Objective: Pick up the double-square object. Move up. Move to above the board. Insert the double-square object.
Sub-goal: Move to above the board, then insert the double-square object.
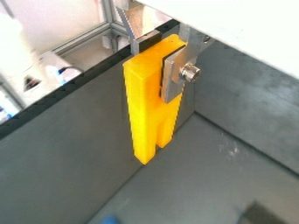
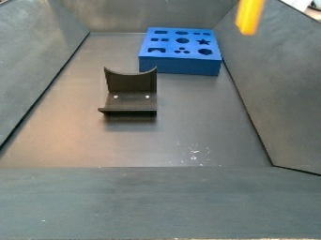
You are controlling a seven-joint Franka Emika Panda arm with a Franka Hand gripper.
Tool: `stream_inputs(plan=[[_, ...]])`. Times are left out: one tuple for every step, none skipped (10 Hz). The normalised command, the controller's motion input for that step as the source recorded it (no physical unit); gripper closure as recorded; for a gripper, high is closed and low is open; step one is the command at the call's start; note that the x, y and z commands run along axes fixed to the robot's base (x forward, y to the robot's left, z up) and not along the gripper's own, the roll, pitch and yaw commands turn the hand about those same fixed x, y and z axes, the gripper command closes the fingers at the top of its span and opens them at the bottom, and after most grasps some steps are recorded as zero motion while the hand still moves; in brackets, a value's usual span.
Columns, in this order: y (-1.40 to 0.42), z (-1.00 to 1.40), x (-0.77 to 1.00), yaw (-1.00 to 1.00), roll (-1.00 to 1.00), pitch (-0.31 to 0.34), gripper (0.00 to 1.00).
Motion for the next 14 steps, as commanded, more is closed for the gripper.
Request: stream_inputs(plan=[[-1.00, 0.11, 0.44, 0.05, 0.13, 0.062, 1.00], [-1.00, 0.11, 0.46, 0.02, 0.01, 0.071, 1.00], [-1.00, 0.11, 0.45, 0.01, 0.01, 0.070, 1.00], [-1.00, 0.11, 0.46, 0.01, 0.03, 0.079, 1.00], [-1.00, 0.12, 0.47, 0.01, -0.02, 0.089, 1.00], [-1.00, 0.12, 0.48, 0.01, 0.01, 0.103, 1.00], [-1.00, 0.12, 0.49, 0.01, 0.01, 0.116, 1.00], [-1.00, 0.13, 0.50, 0.00, 0.00, 0.125, 1.00], [-1.00, 0.14, 0.53, 0.01, 0.02, 0.143, 1.00], [-0.91, 0.13, 0.50, 0.01, 0.02, 0.153, 1.00], [-0.52, 0.09, 0.33, 0.01, 0.03, 0.146, 1.00], [-0.27, 0.06, 0.19, 0.00, 0.04, 0.105, 1.00], [-0.17, 0.04, 0.12, 0.01, 0.05, 0.071, 1.00], [0.00, 0.00, 0.03, 0.00, 0.00, 0.000, 1.00]])
